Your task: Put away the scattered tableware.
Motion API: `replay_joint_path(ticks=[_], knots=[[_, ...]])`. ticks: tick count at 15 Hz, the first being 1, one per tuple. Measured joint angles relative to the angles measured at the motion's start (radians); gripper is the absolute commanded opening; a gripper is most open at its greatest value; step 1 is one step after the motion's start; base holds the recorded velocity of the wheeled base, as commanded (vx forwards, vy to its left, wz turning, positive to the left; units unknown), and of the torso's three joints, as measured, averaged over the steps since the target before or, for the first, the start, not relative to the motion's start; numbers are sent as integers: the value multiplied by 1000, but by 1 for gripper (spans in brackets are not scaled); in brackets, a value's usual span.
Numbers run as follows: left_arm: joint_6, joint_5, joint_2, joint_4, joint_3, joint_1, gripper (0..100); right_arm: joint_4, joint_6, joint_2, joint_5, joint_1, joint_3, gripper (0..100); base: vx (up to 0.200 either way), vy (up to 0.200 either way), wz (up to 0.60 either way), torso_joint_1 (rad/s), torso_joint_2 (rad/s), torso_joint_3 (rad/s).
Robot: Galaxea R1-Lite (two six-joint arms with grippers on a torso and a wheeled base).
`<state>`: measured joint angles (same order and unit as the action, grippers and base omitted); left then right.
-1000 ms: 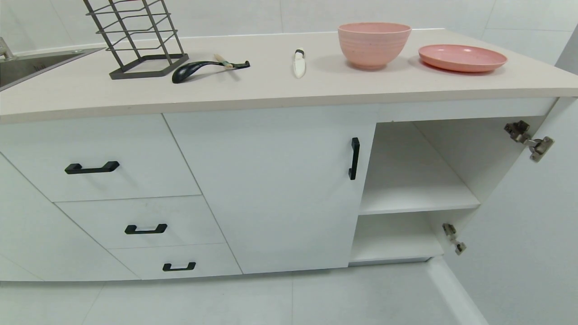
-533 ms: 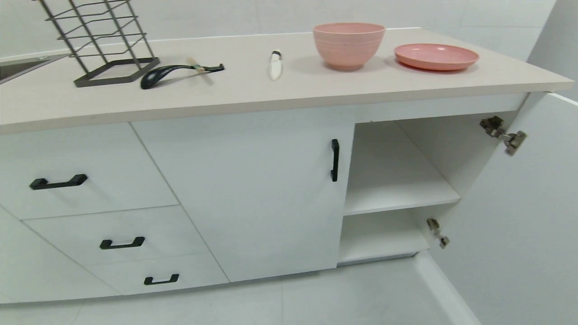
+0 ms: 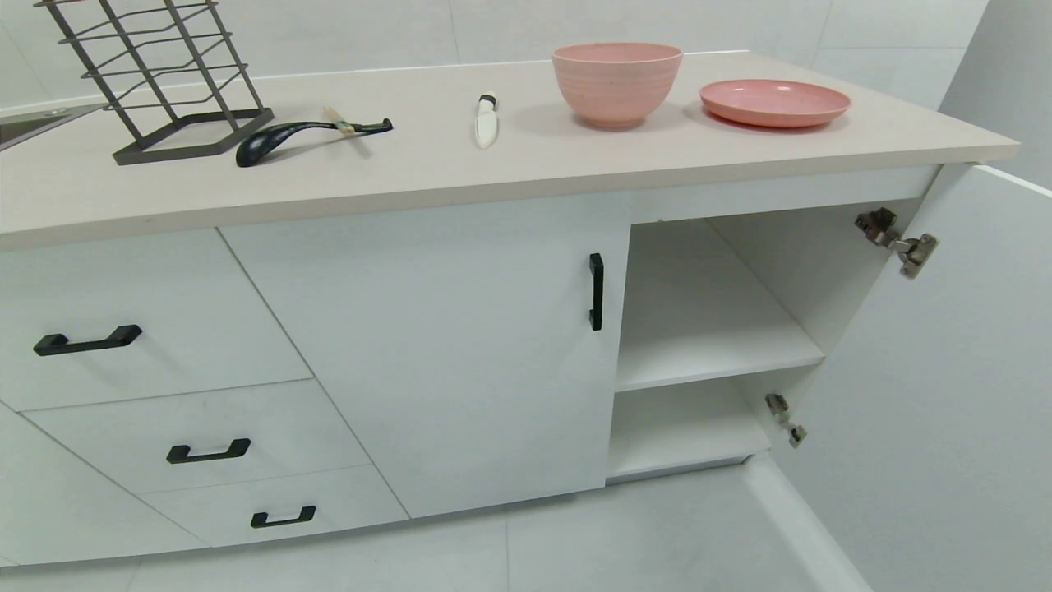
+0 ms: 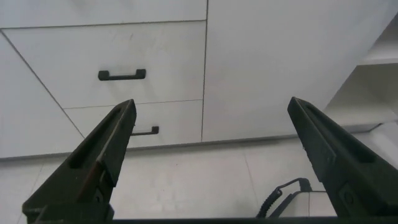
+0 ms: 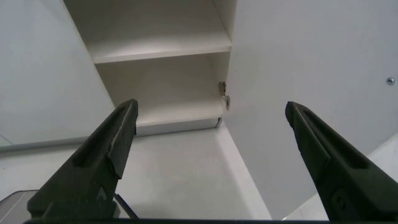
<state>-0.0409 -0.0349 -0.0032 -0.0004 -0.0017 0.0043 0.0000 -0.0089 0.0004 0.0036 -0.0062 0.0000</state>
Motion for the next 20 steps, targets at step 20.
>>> replay_joint_path(ticks=[20], knots=[[-1,-8,1,0,2,0,100,0,6,0,-9,0,0,100,60,-70,0,1,1,1]])
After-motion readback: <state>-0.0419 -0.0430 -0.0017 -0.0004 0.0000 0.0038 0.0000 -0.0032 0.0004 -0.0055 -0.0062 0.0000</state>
